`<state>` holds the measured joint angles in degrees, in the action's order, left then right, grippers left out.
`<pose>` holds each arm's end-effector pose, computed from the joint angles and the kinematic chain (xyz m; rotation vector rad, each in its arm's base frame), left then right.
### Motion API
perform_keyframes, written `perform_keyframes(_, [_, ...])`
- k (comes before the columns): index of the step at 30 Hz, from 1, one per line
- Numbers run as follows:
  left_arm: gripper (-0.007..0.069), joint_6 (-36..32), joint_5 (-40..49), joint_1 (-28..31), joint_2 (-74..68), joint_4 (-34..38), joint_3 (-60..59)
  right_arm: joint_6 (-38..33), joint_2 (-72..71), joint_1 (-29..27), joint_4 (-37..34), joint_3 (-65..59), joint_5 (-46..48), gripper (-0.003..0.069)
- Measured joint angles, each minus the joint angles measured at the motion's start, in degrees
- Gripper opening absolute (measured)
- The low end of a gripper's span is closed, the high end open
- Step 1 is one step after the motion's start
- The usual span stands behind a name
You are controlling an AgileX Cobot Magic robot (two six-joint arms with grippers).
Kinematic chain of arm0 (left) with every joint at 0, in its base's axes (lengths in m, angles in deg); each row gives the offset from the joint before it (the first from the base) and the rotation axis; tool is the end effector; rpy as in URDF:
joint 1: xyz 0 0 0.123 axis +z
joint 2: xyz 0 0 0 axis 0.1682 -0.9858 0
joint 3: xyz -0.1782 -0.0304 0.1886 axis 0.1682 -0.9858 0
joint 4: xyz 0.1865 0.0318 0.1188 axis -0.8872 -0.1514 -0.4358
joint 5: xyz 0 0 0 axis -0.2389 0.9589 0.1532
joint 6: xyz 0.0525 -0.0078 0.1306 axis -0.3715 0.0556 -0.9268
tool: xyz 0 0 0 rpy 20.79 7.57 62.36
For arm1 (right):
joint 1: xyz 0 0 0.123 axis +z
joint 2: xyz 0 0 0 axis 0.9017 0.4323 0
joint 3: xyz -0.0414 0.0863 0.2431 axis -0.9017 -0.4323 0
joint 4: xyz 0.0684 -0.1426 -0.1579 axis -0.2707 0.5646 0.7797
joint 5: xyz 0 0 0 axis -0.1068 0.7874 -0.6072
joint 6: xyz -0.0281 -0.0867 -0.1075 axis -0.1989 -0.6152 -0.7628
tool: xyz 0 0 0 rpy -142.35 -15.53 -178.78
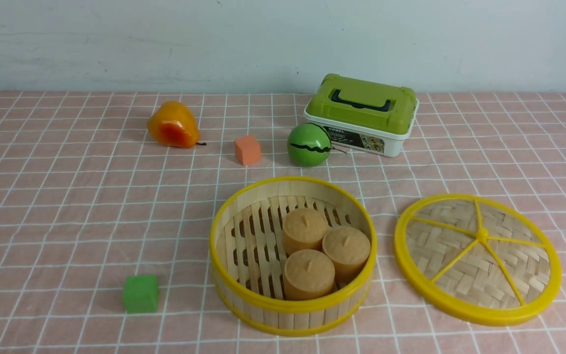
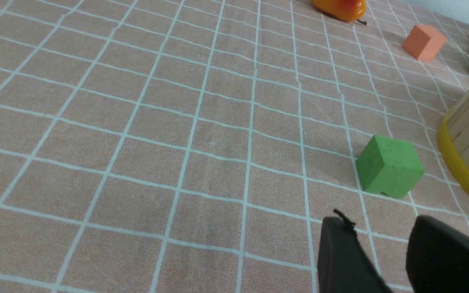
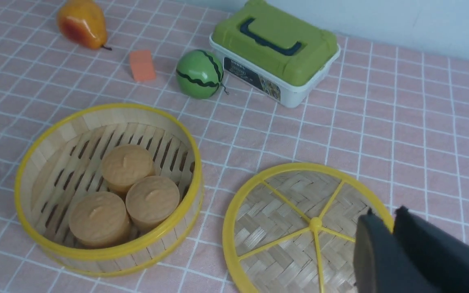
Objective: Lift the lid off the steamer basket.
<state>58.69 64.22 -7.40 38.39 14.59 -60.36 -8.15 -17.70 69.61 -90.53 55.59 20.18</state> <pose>0.0961 -0.0004 0.1572 -0.3051 1.8437 -0.2146 0.1545 0.0406 0.3741 -0.2545 1.9810 0.2183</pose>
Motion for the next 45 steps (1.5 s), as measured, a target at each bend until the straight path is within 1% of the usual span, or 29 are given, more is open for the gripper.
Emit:
perform_keyframes(2, [0.0239,0.0,0.0,0.0,0.0,0.0,0.0,0.0,-4.79,0.0,-0.06,-3.21,-1.89,-0.0019])
perform_keyframes(7, [0.0239,0.0,0.0,0.0,0.0,0.0,0.0,0.0,-11.4,0.0,-0.13,-6.03,-2.83,-0.0026])
perform_keyframes(20, [0.0239,0.0,0.0,0.0,0.0,0.0,0.0,0.49,-13.25,0.0,-2.14,-6.08,1.47,-0.0026])
perform_keyframes(28, [0.0239,0.0,0.0,0.0,0.0,0.0,0.0,0.49,-13.25,0.0,-1.76,-6.97,0.61,-0.0021])
perform_keyframes(33, [0.0239,0.0,0.0,0.0,0.0,0.0,0.0,0.68,-15.2,0.0,0.72,-15.59,-8.52,-0.0021])
perform_keyframes(35, [0.0239,0.0,0.0,0.0,0.0,0.0,0.0,2.04,-18.57,0.0,3.66,-25.08,-16.81,-0.0021])
perform_keyframes(36, [0.0239,0.0,0.0,0.0,0.0,0.0,0.0,2.35,-19.55,0.0,4.22,-26.52,-18.0,-0.0021])
perform_keyframes(37, [0.0239,0.0,0.0,0.0,0.0,0.0,0.0,3.42,-22.16,0.0,6.45,-32.32,-22.44,-0.0021])
perform_keyframes(38, [0.0239,0.0,0.0,0.0,0.0,0.0,0.0,3.79,-22.56,-0.06,6.79,-33.02,-23.72,-0.0021])
perform_keyframes(41, [0.0239,0.0,0.0,0.0,0.0,0.0,0.0,8.85,-30.93,-1.87,12.34,-44.94,-32.87,-0.0021])
perform_keyframes(42, [0.0239,0.0,0.0,0.0,0.0,0.0,0.0,9.14,-30.93,-2.04,12.51,-44.94,-33.16,-0.0021])
perform_keyframes(43, [0.0239,0.0,0.0,0.0,0.0,0.0,0.0,11.5,-34.48,-3.78,13.37,-49.25,-35.06,-0.0021])
perform_keyframes(45, [0.0239,0.0,0.0,0.0,0.0,0.0,0.0,12.5,-36.13,-4.9,13.49,-51.36,-35.54,-0.0021])
